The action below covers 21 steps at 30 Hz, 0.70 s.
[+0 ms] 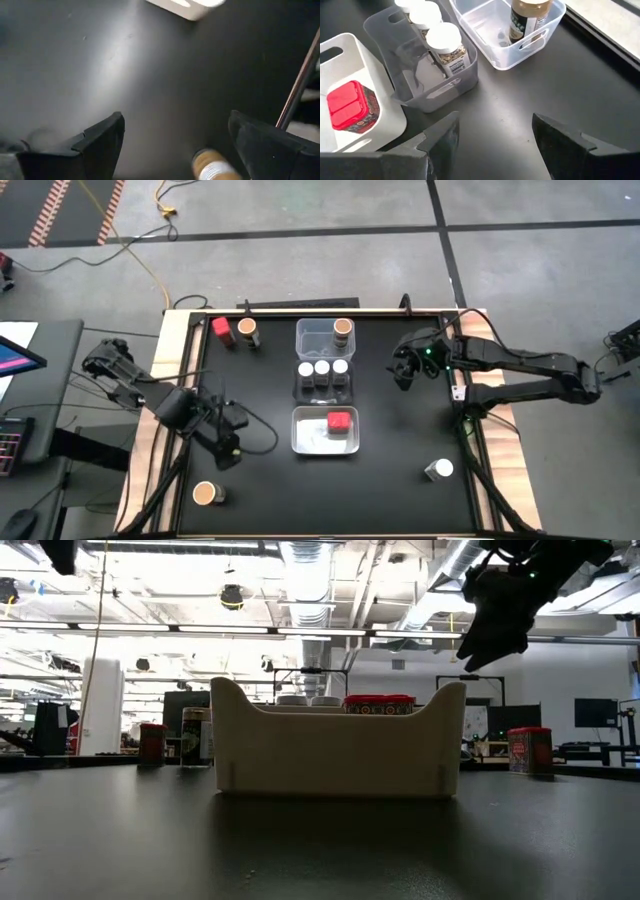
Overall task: Sort spices by type
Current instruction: Put the bottom brown seasoning bottle into the white transparent bin aligned with the other brown seasoning bottle
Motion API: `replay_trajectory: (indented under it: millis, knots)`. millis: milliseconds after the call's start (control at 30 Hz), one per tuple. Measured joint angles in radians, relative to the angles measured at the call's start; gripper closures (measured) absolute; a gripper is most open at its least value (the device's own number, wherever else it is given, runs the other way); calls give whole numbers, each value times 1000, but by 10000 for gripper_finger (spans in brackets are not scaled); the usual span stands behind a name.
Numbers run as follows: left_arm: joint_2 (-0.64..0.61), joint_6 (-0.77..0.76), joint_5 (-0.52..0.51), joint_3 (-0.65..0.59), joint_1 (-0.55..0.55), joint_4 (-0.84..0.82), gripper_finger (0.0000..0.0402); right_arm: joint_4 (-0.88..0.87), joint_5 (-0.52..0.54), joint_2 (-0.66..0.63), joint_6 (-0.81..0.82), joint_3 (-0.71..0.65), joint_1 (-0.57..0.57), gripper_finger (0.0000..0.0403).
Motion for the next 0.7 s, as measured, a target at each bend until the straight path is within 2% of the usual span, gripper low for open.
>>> replay_trajectory:
  millis: [233,367,533,700]
  knots:
    - [0,165,-35,0,-97,-14,62,-9,0,0,48,0,0,126]
    - [0,282,-42,-10,-162,-11,62,-9,0,0,127,0,0,126]
    - [8,246,-52,-48,-245,10,62,-10,0,0,191,0,0,126]
    - [81,279,-32,-48,-333,59,62,-9,0,0,226,0,0,126]
